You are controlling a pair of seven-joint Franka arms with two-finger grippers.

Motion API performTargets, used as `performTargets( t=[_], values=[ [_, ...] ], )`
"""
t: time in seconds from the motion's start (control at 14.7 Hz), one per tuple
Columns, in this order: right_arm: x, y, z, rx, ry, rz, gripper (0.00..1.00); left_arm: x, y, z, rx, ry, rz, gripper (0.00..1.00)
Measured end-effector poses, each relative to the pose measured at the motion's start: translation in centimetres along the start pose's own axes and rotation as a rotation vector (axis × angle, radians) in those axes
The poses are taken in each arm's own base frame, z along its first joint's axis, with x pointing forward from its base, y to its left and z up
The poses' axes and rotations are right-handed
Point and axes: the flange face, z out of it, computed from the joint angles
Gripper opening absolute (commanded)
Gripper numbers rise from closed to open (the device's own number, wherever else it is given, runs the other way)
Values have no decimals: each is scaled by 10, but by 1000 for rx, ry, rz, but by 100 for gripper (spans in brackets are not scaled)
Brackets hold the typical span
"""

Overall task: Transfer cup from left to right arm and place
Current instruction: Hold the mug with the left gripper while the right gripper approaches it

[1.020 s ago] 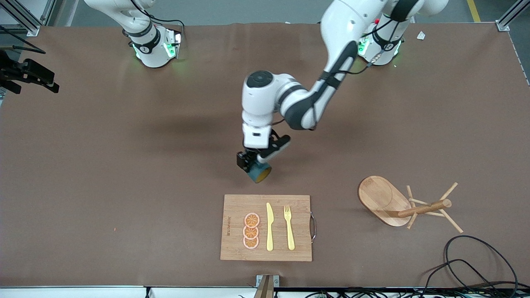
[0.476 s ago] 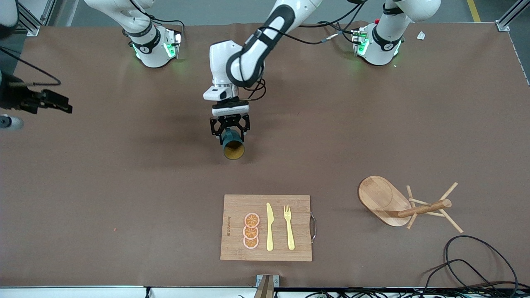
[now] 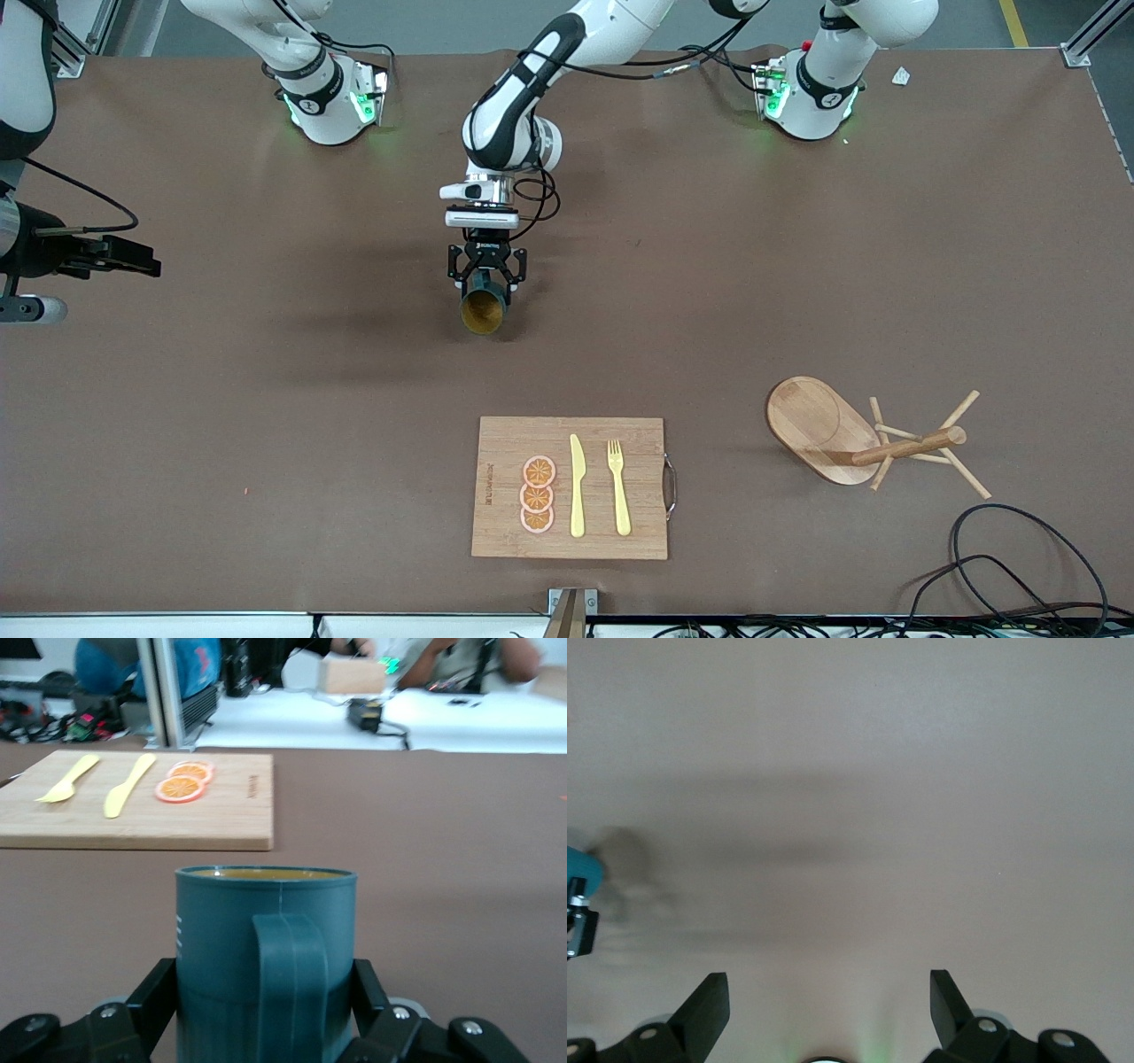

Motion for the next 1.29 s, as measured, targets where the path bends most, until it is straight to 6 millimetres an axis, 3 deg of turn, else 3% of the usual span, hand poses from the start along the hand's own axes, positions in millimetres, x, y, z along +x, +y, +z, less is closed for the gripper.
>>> performTargets(
  t=[0.27,0.54,0.75,0.82,1.02,1.29],
  values=[
    [0,-7,-1,0,-4,131,100,-24,7,-11,-90,69,-23,61],
    [0,-39,0,-8,-15,251,100,-41,9,-19,-101,127,15,61],
    [0,-58,0,-15,-15,286,100,-58,9,-24,-104,187,12,82],
    [0,-61,1,-13,-16,295,100,-63,10,-29,-105,186,8,100],
    [0,-80,4,21,-29,328,100,-85,18,-49,-130,128,-34,100],
    [3,-132,30,26,-19,326,100,-95,28,-69,-113,61,-110,100]
  ],
)
